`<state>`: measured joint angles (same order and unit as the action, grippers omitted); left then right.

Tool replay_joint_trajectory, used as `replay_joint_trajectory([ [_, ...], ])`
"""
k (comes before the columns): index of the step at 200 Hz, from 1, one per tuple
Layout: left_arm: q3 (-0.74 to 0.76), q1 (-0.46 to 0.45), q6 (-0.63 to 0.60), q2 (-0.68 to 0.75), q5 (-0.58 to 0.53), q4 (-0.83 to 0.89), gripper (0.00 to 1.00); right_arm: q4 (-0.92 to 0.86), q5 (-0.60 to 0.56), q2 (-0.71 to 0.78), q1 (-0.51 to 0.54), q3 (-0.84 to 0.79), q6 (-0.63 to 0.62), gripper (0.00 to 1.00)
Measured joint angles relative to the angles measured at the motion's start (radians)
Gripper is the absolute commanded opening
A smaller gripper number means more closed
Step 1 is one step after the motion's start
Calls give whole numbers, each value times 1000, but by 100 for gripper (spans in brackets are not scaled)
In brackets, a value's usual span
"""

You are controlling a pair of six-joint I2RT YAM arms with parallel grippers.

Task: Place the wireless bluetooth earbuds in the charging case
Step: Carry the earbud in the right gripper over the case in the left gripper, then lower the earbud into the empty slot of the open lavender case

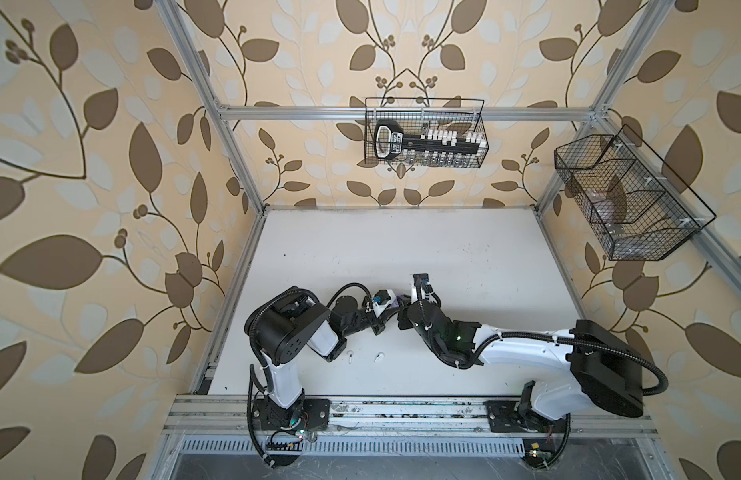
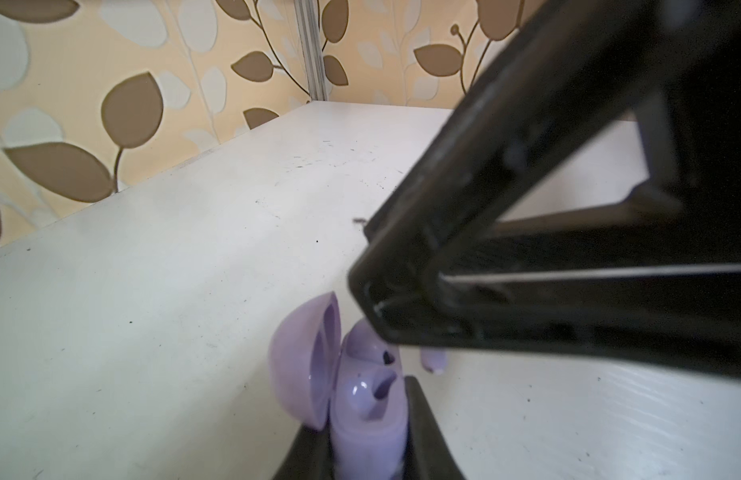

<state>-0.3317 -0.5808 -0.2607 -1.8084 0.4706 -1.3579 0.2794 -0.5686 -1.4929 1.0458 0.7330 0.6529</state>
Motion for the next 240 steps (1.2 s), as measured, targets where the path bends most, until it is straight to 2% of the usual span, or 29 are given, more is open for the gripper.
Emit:
replay_joint_trajectory([
  [240, 0, 0, 0, 0, 22, 0, 9, 58, 4, -52, -15, -1, -94, 17],
])
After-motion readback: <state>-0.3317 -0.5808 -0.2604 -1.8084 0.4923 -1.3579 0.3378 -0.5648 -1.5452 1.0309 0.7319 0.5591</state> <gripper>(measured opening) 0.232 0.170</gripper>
